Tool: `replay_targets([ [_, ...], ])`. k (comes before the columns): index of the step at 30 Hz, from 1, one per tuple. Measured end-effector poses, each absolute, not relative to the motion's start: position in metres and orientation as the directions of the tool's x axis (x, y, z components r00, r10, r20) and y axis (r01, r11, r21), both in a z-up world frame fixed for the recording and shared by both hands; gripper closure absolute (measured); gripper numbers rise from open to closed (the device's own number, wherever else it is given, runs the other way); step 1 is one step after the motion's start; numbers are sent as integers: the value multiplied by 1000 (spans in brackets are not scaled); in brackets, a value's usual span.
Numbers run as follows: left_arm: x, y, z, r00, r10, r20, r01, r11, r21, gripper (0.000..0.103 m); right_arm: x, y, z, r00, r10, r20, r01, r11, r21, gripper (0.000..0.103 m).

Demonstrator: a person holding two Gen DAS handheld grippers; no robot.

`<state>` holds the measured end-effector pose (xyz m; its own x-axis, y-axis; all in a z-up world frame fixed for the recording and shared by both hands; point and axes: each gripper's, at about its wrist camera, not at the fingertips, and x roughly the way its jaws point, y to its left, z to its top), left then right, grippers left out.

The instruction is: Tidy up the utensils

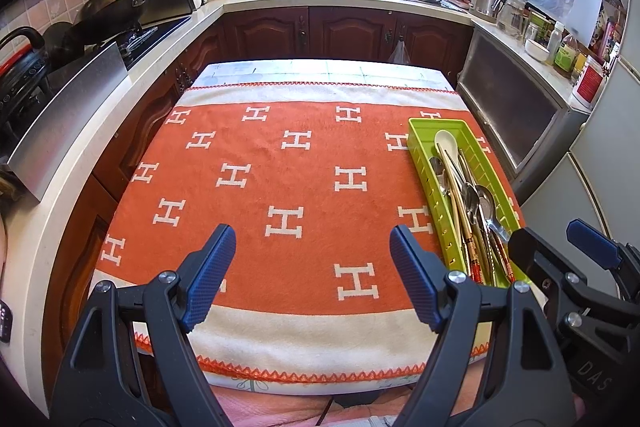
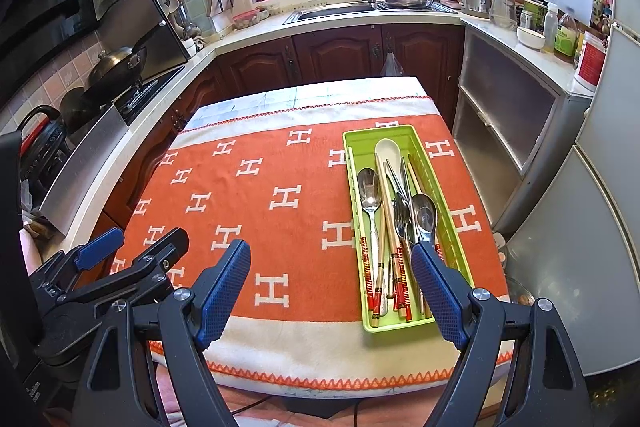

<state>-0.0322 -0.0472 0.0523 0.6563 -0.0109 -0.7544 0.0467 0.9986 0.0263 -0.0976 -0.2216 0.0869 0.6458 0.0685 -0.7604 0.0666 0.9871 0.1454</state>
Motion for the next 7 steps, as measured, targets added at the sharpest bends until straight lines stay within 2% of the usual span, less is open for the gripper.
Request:
replay_targets([
  [7, -33, -54, 39, 645, -14, -764, 38, 999, 14, 26, -94, -220, 85, 637, 68, -768, 62, 988, 138, 19],
])
